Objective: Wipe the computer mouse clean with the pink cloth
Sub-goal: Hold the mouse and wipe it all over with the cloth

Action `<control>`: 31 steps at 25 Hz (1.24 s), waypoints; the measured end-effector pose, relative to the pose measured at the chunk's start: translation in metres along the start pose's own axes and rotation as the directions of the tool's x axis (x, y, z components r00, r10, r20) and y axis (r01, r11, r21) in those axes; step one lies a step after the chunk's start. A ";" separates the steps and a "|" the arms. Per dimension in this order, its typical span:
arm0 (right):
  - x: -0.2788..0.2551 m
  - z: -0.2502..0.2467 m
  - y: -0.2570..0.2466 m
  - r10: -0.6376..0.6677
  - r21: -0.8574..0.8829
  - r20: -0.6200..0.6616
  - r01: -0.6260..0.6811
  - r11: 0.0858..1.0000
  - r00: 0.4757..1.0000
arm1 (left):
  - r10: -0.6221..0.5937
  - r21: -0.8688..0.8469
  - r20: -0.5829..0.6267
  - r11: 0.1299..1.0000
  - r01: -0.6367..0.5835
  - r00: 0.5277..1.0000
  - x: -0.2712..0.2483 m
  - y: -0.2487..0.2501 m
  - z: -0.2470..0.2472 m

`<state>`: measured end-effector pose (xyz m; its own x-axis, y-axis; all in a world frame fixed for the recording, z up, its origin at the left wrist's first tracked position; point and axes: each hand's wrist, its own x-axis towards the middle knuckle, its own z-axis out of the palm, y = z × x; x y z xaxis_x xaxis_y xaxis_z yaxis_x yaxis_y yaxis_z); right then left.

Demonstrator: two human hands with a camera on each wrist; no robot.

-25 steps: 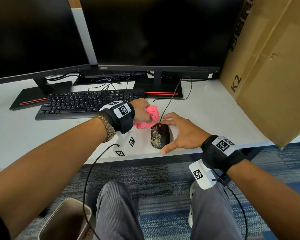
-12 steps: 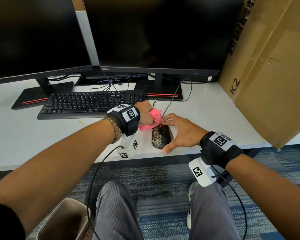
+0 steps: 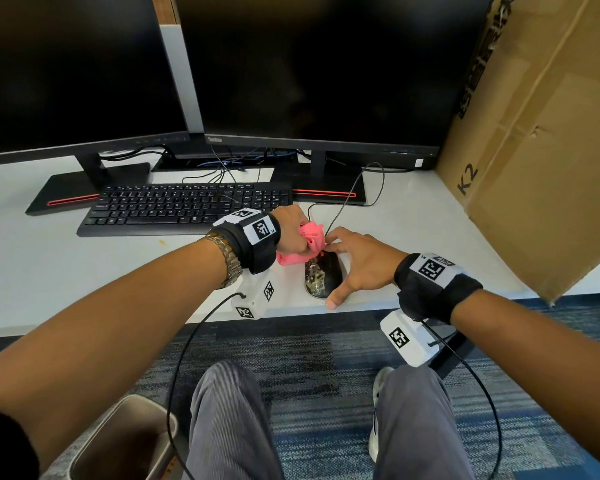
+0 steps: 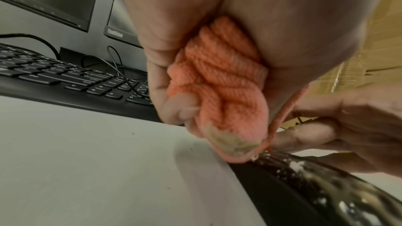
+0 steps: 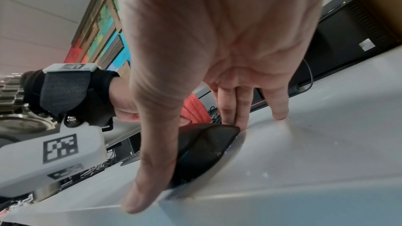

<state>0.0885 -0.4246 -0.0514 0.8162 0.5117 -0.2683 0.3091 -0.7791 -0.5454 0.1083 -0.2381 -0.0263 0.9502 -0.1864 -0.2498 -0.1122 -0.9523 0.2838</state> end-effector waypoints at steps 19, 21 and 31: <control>-0.004 -0.006 -0.007 0.002 -0.031 0.009 -0.002 1.000 1.000 | 0.070 0.053 0.005 0.996 -0.070 0.998 -0.007 0.007 -0.005; -0.005 -0.005 -0.007 -0.001 -0.022 0.002 0.001 1.000 1.000 | 0.068 0.031 -0.020 0.997 -0.067 0.997 -0.004 0.006 -0.005; -0.002 -0.002 -0.004 0.023 -0.016 -0.023 -0.023 1.000 0.999 | 0.090 0.114 -0.010 0.989 -0.089 0.996 -0.003 0.014 -0.001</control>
<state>0.0862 -0.4231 -0.0474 0.8340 0.4855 -0.2621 0.2983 -0.7964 -0.5261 0.1039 -0.2505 -0.0202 0.9390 -0.2692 -0.2140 -0.2284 -0.9534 0.1970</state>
